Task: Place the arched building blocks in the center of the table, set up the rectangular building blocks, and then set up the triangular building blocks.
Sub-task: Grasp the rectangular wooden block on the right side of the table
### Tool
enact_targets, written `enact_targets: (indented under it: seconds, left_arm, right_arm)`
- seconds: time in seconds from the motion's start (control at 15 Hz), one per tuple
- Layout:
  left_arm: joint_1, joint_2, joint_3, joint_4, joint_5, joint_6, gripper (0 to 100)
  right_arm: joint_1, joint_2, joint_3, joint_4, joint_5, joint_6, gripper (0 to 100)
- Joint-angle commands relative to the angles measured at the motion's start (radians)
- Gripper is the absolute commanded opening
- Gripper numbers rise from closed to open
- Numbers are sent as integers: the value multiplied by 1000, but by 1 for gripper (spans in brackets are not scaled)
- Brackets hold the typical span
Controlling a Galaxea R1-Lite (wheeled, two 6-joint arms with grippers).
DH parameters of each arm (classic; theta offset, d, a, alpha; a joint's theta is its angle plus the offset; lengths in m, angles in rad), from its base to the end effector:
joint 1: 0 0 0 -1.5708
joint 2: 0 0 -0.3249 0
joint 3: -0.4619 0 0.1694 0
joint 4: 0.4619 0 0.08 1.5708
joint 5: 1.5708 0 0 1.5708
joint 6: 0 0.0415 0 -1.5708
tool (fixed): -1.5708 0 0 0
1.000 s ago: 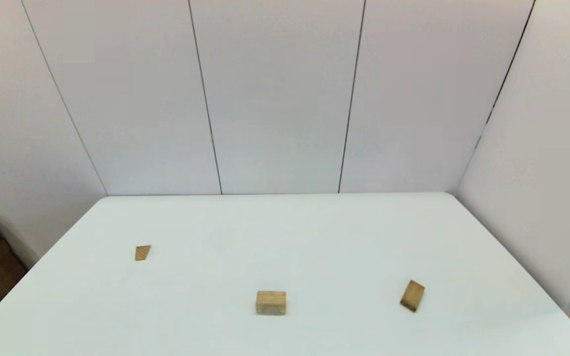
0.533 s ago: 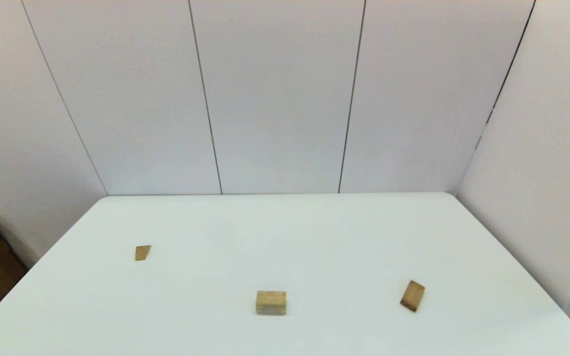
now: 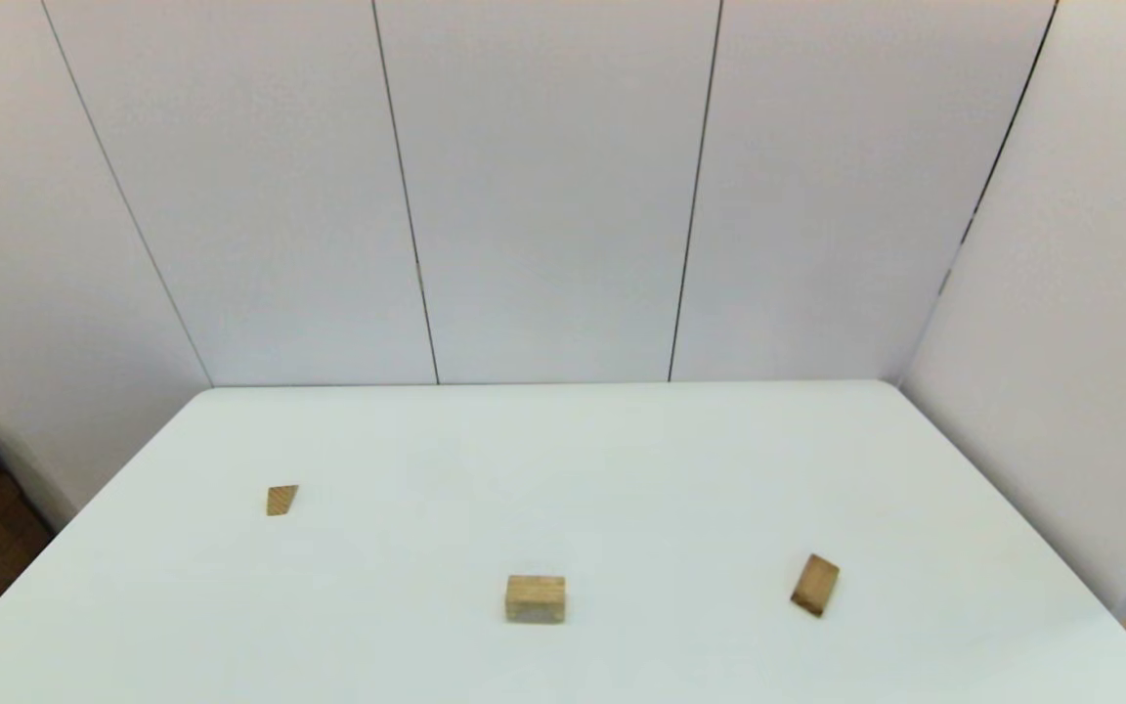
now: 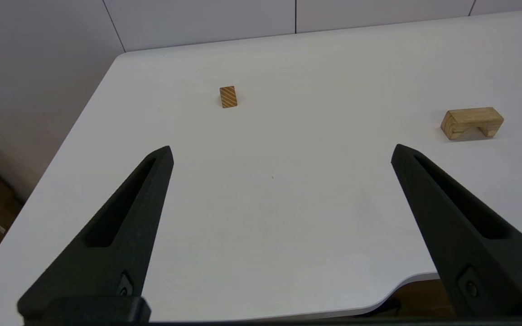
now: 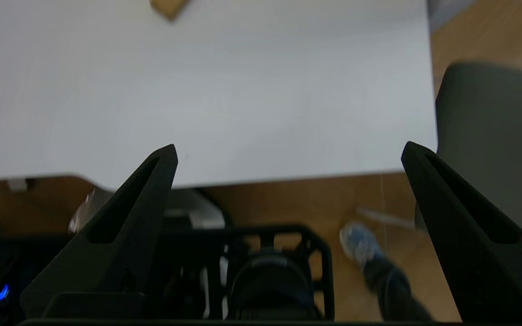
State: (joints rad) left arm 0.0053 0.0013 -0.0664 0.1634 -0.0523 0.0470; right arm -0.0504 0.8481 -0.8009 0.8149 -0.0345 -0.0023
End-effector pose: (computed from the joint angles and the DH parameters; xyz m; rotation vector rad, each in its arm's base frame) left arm -0.0576 -0.0025 0.0737 0.0441 0.0971 -0.0493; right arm 0.0191 -0.0024 0.2197 0.0047 0.8624 -0.0786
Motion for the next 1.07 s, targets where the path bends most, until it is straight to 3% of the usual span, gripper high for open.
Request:
enact_targets:
  seconds: [0.07,0.27,0.47,0.73,1.07]
  left_arm:
    - [1,3,-1,2,0,1,100]
    - [1,3,0,2,0,1,100]
    - [1,-1,0,2,0,1,100]
    - [1,-1,-1,2,0,1,100]
    - [1,3,-1,2,-1,4,100]
  right_arm:
    - [7,109,-44,82,4,19,100]
    - [46,187,-41,82,24,111,100]
    - [175,275,-43,79,45,206,100]
    - [376,450,-83,73,44,510,100]
    - [437,678,-106,-43,38,743,100]
